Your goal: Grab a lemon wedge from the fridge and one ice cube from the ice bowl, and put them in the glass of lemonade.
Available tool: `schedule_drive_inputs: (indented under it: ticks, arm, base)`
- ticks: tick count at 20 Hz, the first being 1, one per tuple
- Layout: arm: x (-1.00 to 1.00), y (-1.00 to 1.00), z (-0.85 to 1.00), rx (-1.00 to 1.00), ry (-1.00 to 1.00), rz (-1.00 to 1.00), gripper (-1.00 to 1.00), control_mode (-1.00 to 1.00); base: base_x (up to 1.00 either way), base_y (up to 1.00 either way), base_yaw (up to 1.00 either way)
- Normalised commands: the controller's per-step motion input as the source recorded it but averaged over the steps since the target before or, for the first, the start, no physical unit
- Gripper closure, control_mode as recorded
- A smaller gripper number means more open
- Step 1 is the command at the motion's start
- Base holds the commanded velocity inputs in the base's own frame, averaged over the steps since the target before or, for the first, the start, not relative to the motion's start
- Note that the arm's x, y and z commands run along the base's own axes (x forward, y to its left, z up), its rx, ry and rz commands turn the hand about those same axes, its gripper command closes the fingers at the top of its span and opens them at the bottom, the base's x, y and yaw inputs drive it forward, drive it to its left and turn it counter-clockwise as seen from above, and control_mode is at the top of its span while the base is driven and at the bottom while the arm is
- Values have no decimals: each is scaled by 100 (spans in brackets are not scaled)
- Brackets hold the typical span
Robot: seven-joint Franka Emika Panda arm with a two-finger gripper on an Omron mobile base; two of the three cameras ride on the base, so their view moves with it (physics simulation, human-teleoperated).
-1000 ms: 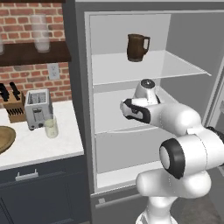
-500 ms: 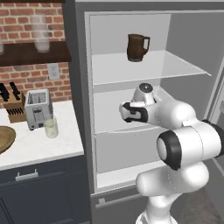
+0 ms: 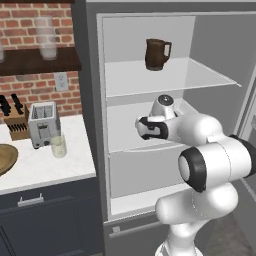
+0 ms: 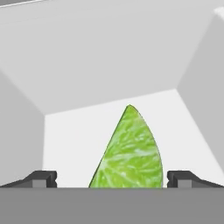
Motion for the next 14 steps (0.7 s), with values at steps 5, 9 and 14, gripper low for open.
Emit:
schedule_drive_inputs:
  ticks: [5, 9, 14]
  arm:
    - [0, 0, -16, 0, 0, 0, -100, -100]
    - [0, 0, -12, 1, 0, 0, 100, -100]
    - [-2, 0, 0, 0, 0, 0, 100, -100]
  base:
    - [0, 0, 0]
    - [0, 0, 0]
    - [0, 0, 0]
